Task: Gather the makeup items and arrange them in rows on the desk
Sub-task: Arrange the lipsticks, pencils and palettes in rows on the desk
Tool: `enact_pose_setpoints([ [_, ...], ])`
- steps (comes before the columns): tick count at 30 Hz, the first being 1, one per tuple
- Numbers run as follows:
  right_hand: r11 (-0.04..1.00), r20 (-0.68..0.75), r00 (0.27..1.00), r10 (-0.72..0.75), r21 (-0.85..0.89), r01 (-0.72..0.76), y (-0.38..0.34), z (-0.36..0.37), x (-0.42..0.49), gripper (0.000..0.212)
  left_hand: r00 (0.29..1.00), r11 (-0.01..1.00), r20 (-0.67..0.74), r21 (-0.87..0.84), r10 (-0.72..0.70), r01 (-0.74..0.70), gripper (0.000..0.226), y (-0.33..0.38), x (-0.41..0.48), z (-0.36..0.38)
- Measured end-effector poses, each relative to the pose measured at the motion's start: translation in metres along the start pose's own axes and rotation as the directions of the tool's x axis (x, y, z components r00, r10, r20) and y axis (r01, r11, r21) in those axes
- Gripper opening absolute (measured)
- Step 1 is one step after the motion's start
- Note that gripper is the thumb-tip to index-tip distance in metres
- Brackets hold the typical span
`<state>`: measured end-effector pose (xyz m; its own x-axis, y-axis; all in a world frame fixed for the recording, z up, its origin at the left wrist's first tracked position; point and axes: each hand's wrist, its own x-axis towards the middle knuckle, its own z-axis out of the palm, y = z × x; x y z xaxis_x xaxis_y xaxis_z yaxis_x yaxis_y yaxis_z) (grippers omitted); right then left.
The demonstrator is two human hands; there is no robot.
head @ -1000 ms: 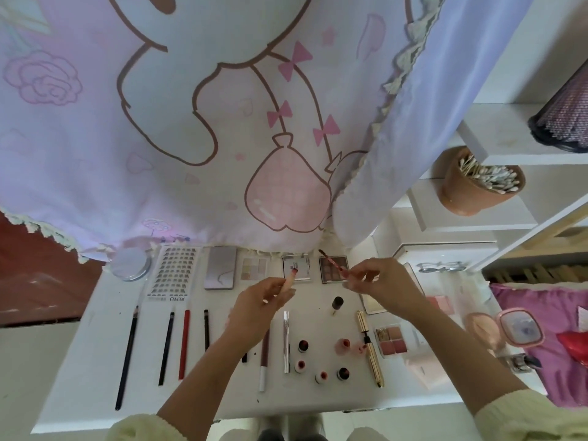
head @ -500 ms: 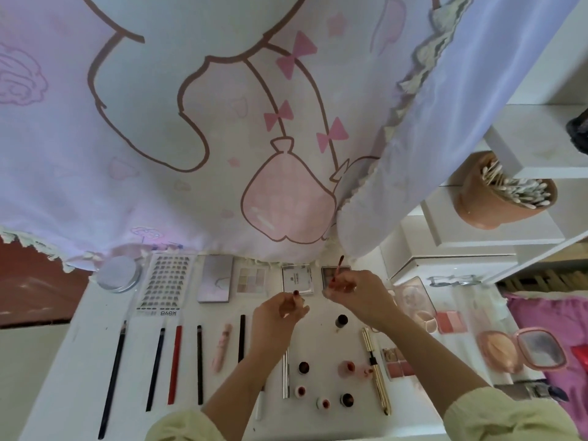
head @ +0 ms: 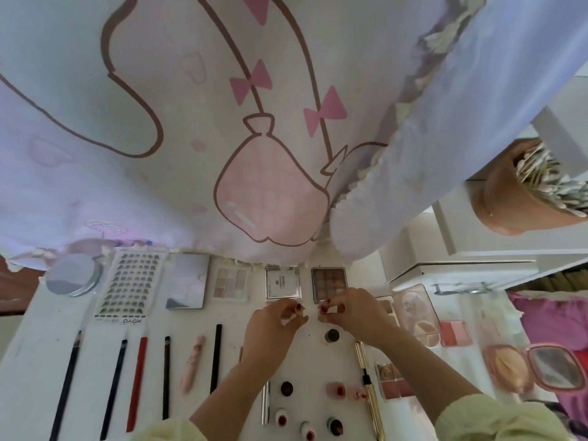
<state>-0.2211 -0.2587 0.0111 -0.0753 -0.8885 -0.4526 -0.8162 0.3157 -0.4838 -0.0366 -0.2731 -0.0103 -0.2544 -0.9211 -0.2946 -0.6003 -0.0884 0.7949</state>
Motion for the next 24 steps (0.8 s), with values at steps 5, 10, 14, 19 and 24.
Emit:
enact_pose_setpoints([
  [5,0.999,0.003,1.0,-0.014,-0.032,0.014,0.003,0.006,0.003,0.027,0.999,0.996,-0.005,0.072,0.044,-0.044,0.008,-0.001,0.002,0.004],
  [10,0.997,0.005,0.999,-0.033,-0.074,0.033,0.006,0.007,0.001,0.025,0.998,0.991,0.016,0.119,0.057,-0.059,0.009,-0.002,0.0,0.009],
  [14,0.997,-0.006,0.999,-0.041,-0.061,0.04,0.007,0.01,0.0,0.025,0.998,0.989,0.023,0.135,0.057,-0.059,0.012,0.0,-0.002,0.009],
  [19,1.0,-0.024,1.0,-0.015,0.0,0.015,0.013,0.015,0.001,0.024,0.998,0.989,0.025,0.133,0.065,-0.068,0.014,0.002,-0.003,0.008],
  [24,1.0,-0.02,1.0,-0.016,0.025,0.016,0.014,0.019,0.001,0.027,0.998,0.99,0.033,0.125,0.056,-0.059,0.017,0.001,-0.005,0.008],
])
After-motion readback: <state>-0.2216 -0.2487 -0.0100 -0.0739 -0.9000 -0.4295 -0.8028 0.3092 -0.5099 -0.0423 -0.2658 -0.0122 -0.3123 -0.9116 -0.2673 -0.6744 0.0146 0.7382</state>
